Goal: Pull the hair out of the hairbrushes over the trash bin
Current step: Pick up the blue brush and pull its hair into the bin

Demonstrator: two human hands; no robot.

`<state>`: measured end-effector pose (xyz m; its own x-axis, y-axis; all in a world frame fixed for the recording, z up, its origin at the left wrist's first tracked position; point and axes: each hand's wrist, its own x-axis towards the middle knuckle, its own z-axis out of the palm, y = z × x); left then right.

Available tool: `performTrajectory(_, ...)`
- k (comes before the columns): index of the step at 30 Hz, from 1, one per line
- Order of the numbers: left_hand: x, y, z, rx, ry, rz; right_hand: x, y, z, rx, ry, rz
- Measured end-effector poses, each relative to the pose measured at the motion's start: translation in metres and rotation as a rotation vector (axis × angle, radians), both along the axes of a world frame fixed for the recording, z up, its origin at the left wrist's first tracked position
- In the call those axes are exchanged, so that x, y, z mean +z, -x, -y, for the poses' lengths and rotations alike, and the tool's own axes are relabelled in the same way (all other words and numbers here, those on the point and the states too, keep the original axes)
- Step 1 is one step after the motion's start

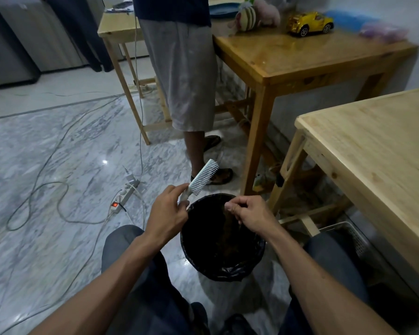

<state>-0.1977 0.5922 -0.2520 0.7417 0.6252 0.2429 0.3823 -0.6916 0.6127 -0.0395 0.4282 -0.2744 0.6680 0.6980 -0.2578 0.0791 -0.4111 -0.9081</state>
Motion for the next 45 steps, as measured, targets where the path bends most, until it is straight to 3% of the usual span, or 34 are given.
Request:
performTrajectory(5,0.001,0.001,0.003,0.043,-0.11,-0.043,-0.001,0.006,-0.003,0.15,0.246,0.129)
performTrajectory(8,0.002,0.002,0.004,-0.002,-0.18,-0.055,0.009,0.006,-0.009,0.204,0.287,-0.03)
performTrajectory(11,0.004,0.002,0.006,-0.054,-0.249,-0.038,0.022,0.011,-0.012,0.14,0.135,-0.214)
performTrajectory(16,0.009,0.002,0.011,-0.133,-0.264,0.006,0.023,0.007,-0.016,-0.026,-0.22,-0.342)
performTrajectory(21,0.006,0.003,0.004,-0.107,-0.273,-0.032,0.015,0.0,-0.013,-0.235,-0.194,-0.22)
performTrajectory(26,0.003,0.006,-0.001,0.052,-0.135,-0.085,0.004,-0.009,-0.005,-0.251,-0.09,-0.199)
performTrajectory(34,0.006,0.002,0.003,0.05,-0.05,-0.133,0.004,-0.001,-0.007,0.044,0.319,-0.177)
performTrajectory(40,0.002,0.005,0.005,-0.06,-0.006,-0.144,0.012,-0.007,-0.012,-0.104,0.18,-0.064)
performTrajectory(43,0.002,0.005,0.008,-0.074,0.041,-0.129,0.021,-0.009,-0.008,-0.077,0.231,0.1)
performTrajectory(45,0.003,0.004,0.01,-0.075,0.062,-0.131,0.025,-0.009,-0.007,-0.084,0.289,0.106)
